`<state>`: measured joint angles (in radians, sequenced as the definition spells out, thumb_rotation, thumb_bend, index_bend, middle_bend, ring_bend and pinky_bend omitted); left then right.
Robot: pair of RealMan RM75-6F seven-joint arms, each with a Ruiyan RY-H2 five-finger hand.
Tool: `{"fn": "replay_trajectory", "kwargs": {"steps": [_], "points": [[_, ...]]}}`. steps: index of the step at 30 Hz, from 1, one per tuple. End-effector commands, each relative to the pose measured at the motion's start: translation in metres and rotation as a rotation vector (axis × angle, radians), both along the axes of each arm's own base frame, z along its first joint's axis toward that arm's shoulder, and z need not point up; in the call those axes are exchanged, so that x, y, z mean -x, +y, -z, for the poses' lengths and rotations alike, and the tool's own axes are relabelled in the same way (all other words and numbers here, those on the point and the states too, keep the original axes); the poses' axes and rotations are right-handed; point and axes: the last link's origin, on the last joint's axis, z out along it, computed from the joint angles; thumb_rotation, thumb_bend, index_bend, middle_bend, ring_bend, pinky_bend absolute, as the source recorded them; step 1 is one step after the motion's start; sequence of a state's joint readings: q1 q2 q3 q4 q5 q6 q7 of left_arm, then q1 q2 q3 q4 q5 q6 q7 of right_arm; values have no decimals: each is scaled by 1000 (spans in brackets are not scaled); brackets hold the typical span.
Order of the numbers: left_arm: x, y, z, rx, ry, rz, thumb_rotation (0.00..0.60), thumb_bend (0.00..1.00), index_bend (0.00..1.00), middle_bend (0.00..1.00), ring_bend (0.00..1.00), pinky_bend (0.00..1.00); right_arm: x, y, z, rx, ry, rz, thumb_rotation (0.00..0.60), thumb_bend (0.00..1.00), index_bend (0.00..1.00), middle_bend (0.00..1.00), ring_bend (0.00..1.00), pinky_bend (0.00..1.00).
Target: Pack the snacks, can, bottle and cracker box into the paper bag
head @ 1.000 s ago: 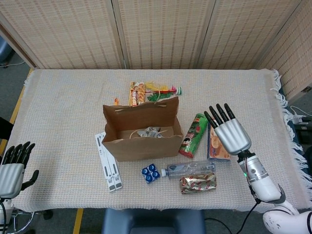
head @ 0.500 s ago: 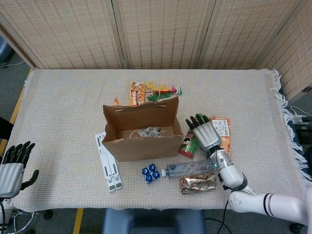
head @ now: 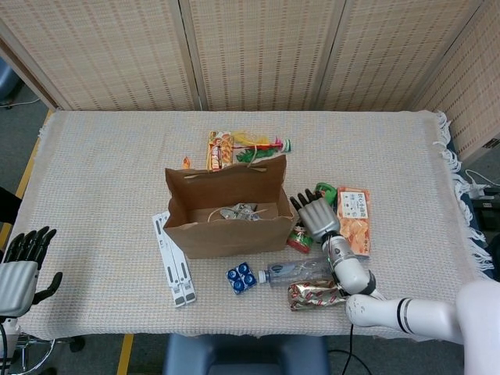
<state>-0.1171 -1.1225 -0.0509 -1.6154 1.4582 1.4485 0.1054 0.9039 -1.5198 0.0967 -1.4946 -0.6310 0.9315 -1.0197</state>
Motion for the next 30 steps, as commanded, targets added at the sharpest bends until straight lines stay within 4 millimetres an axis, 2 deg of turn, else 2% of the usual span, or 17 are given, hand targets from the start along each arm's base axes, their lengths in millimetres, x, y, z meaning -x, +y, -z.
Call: {"fn": "replay_trajectory", "kwargs": {"steps": [1,4,5,6,8,10,12,14,17,25,30], "points": [[0,0,0,0,0,0,600,379,19,0,0,0,4,-3,6,-14,32,24,600,0,0,81,29,146],[0,0,0,-1,1,-1,600,379,19,0,0,0,6,-5,13,-18,64,42,600,16,29,106,49,148],[0,0,0,-1,1,-1,600,379,19,0,0,0,6,-5,15,-16,74,42,600,31,61,131,75,156],[0,0,0,-1,1,0,600,379,20,0,0,0,5,-5,17,-9,85,35,600,64,137,190,140,188],[0,0,0,-1,1,0,600,380,19,0,0,0,4,-3,19,3,92,14,600,124,334,350,329,330],[0,0,0,-1,0,1,600,380,19,0,0,0,4,-1,18,20,77,-2,600,174,539,542,573,552],[0,0,0,-1,0,1,600,380,19,0,0,0,5,0,14,38,65,-23,600,203,608,613,661,652],[0,0,0,-1,0,2,600,379,19,0,0,0,4,0,5,64,55,-57,600,224,667,639,683,683],[0,0,0,-1,2,2,600,379,19,0,0,0,3,0,-19,116,24,-116,600,229,688,652,692,691],[0,-1,0,-4,8,2,600,379,20,0,0,0,-12,2,-129,346,-57,-192,600,229,688,653,692,691],[-1,-1,1,-7,11,2,600,379,19,0,0,0,-36,9,-187,498,-72,-318,600,229,688,656,692,691]]}}
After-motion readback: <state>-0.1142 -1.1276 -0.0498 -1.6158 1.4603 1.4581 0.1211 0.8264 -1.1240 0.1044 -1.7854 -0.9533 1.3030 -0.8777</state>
